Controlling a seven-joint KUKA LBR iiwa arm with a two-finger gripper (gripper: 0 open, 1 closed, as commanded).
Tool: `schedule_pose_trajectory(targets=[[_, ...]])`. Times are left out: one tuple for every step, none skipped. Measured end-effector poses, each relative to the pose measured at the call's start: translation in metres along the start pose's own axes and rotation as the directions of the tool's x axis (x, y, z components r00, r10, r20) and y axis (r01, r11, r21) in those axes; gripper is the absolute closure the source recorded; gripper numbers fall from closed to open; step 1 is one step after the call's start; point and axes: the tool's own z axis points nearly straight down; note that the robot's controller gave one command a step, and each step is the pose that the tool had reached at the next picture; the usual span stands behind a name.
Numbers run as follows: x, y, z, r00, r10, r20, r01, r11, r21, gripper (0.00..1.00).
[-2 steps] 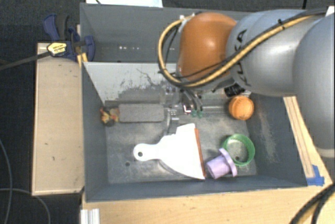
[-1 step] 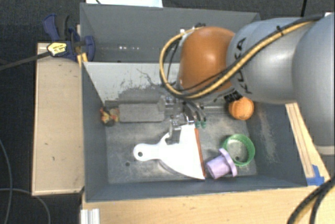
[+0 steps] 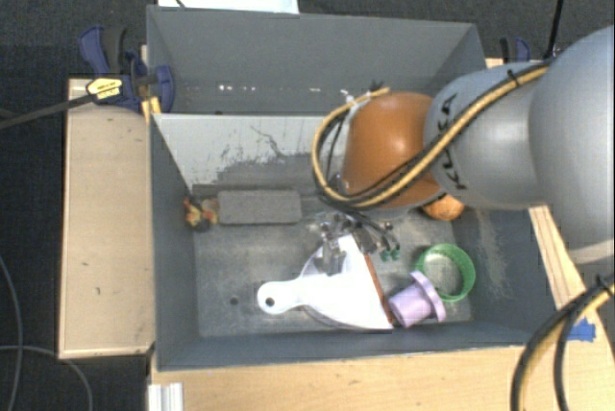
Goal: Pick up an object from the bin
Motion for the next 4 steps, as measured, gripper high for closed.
schedule_pose_trajectory(targets=[[0.000,0.000,0.000,1.000,0.005,0.000,-0.005,1.000,0.000,1.00],[0.000,0.000,0.000,1.000,0.008,-0.001,-0.008,1.000,0.000,1.00],[0.000,0.000,0.000,1.000,0.009,-0.001,-0.009,1.000,0.000,1.00],[-0.032,-0.006,-0.199,1.000,0.019,0.006,-0.019,1.000,0.002,1.00]])
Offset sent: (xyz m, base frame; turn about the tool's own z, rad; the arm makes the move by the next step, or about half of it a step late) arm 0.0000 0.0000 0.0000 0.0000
